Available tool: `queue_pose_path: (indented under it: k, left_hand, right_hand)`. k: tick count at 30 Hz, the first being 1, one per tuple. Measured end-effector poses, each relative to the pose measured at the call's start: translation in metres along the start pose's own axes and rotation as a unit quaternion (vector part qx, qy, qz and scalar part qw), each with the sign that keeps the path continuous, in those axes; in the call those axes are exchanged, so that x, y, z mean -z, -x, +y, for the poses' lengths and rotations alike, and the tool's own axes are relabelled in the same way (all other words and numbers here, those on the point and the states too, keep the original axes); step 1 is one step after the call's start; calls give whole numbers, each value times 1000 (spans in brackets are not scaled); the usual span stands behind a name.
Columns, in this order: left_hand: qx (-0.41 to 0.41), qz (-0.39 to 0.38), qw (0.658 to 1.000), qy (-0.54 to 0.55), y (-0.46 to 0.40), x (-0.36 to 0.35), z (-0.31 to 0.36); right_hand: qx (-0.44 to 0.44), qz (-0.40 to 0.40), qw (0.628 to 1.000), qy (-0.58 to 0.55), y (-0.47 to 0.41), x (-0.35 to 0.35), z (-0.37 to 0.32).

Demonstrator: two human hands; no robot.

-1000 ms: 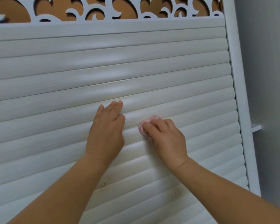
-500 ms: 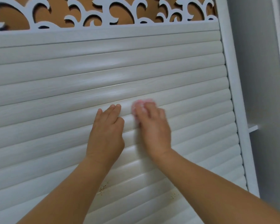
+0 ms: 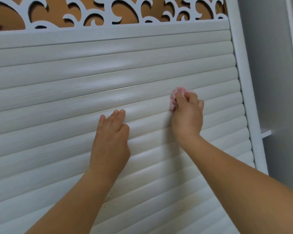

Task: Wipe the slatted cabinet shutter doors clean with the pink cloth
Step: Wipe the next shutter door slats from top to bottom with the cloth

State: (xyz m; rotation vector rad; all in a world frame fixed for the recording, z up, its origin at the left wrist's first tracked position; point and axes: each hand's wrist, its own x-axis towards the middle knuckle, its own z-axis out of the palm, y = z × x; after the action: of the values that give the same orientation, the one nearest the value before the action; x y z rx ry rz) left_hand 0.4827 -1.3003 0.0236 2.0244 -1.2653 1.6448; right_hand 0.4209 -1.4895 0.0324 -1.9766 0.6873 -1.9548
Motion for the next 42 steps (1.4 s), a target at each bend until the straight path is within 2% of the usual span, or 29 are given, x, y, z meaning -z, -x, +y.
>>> queue_pose_path:
  k: [1,3,4,9,12,17,22,24,27,32,34,37,40,42]
  left_hand:
    - [-1,0,1000,-2,0,0,0]
    - [-7,0,1000,-7,0,0,0]
    - [-10,2,1000,-9,-1,-1,0]
    - [26,14,999,-33,-1,-5,10]
    - [42,24,999,-26,-8,-12,28]
    - [-17,3,1000,-22,-20,-27,55]
    - [21,9,999,-34,-24,-42,66]
    - [37,18,998,-42,-23,-47,71]
    - [50,44,997,-44,-23,-54,77]
    - [66,52,995,-47,-24,-60,81]
    - [73,48,995,-44,-23,-61,82]
    - [80,44,995,-35,-23,-60,83]
    - [76,36,996,-30,-22,-58,82]
    - [72,31,997,-28,-21,-56,81]
  right_hand:
    - [19,-15,1000,-16,6,-3,-11]
    - [140,-41,989,-36,25,-8,-35]
    - [204,-26,978,-27,30,-11,-40]
    - [301,-50,951,40,15,0,-30]
    - [271,-65,958,62,0,7,-6]
    - [156,-129,978,48,-27,21,46]
    - [58,-73,995,20,-56,35,97]
    - [43,-73,996,39,-68,36,121]
    - [-39,-66,997,0,-92,39,154]
    - [-121,-50,991,31,-91,34,159]
    - [-114,-32,990,79,-70,31,151]
    - [-98,-9,995,-7,-29,19,131]
    - [2,-7,1000,24,12,8,109]
    - [58,-51,997,-12,36,8,92]
